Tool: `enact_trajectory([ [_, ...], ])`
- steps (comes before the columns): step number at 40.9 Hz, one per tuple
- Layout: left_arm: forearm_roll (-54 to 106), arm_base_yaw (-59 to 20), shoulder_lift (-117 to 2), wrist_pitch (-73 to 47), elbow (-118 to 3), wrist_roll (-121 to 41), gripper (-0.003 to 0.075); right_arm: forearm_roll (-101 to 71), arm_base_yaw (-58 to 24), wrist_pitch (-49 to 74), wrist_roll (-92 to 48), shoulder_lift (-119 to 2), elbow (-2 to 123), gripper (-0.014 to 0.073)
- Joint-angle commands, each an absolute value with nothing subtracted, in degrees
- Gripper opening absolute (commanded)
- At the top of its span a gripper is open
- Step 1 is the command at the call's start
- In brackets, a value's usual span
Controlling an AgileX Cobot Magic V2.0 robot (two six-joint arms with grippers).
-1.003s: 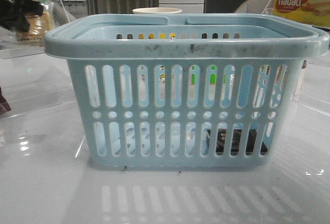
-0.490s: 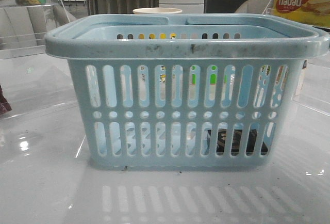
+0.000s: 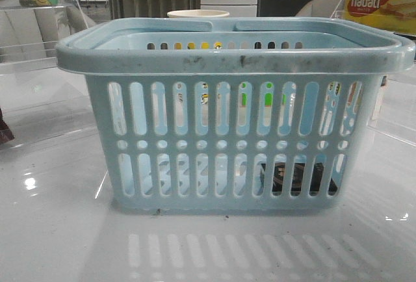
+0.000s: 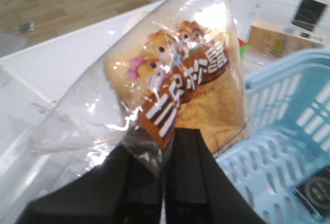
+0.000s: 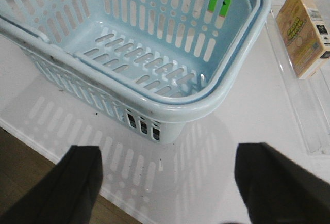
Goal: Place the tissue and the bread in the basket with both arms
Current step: 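Grasp the wrapped bread with the left gripper and lift it, then carry the bread over the basket and release it with the left gripper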
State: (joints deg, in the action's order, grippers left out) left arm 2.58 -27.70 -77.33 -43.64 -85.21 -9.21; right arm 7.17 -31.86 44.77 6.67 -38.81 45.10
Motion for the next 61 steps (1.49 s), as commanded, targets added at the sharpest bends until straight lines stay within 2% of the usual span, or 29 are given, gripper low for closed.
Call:
enact_trajectory([
  [1, 2.95, -32.85, -75.46, -39.93, -85.02, -9.32, 0.009, 8.27, -31.78, 40.81, 6.41, -38.71, 46.66, 0.0625],
  [9, 2.95, -38.41, -75.46, -34.12, -79.17, -9.32, 0.009, 8.27, -31.78, 40.81, 6.41, -38.71, 46.66, 0.0625],
  [25, 3.18, -38.81, -76.74, -19.94, -71.16, -9.32, 0.009, 8.27, -31.78, 40.81, 6.41, -38.71, 46.66, 0.0625],
  [43, 3.32, -38.81, -88.58, -18.26, -71.16, -9.32, 0.0093, 8.27, -31.78, 40.81, 6.41, -38.71, 46.66, 0.0625],
  [47, 3.32, -38.81, -89.66, -17.93, -71.16, -9.32, 0.0155, 8.27, -31.78, 40.81, 6.41, -38.71, 46.66, 0.0625],
  [55, 3.44, -38.81, -89.73, -17.77, -71.69, -9.32, 0.044, 8.27, -31.78, 40.81, 6.41, -38.71, 46.66, 0.0625],
  [58, 3.44, -38.81, -89.73, -19.12, -72.65, -9.32, 0.0494, 8.27, -31.78, 40.81, 6.41, -38.71, 46.66, 0.0625],
  [61, 3.44, -38.81, -89.15, -21.61, -74.33, -9.32, 0.0497, 8.27, -31.78, 40.81, 6.41, -38.71, 46.66, 0.0625],
])
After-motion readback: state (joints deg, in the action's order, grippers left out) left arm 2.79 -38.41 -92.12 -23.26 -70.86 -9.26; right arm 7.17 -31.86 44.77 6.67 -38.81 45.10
